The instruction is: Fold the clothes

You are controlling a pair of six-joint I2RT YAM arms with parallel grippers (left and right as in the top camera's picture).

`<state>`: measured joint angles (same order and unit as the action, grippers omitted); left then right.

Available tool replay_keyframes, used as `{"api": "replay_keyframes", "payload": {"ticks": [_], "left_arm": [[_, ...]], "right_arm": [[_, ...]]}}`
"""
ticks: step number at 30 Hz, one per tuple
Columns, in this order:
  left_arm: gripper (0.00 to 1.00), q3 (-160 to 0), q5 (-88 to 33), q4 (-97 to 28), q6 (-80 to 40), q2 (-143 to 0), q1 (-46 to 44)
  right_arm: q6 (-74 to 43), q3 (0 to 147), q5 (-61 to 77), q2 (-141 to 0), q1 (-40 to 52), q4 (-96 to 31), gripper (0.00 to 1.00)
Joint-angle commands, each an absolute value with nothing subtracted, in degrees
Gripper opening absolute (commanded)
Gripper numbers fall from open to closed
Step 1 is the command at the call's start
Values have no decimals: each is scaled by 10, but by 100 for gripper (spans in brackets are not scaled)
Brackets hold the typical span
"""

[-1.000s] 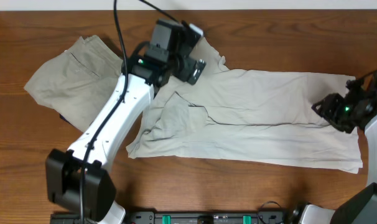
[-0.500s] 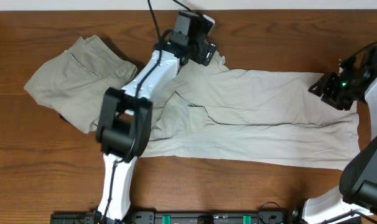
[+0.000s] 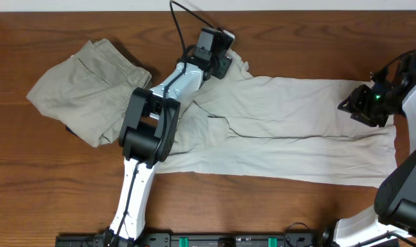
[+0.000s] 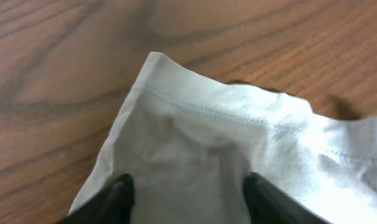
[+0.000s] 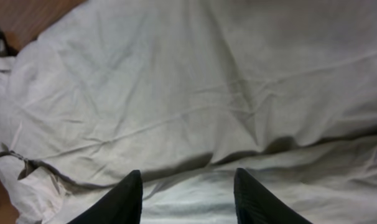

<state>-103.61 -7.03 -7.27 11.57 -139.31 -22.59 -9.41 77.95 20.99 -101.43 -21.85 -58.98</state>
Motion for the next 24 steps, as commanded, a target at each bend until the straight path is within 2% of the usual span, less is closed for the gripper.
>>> {"api": "replay_keyframes", "payload": {"ticks": [1,4,6,7,8,24], "left_arm": [[47,-1051,-59,-81,117,-1413,-223],[33,-1051,-59,-96,117,-1413,-223],[19,-1051,-59,-107,117,-1411,-222],[8,-1051,-60,-116,116,-1407,-222],[6,-1051,-60,-130,117,-1399,-223],[6,-1051,-59,-309,117,-1239,-224]], "right_arm": [[-85,792,212,-1014,-213,-601,44],[-84,792,212,-1014,-213,-613,43],[-84,792,211,-1014,-213,-613,43],[-84,792,209,-1014,-213,-612,43],[-84,792,206,-1014,-213,-610,43],[-85,792,157,-1014,-214,-546,48]]}}
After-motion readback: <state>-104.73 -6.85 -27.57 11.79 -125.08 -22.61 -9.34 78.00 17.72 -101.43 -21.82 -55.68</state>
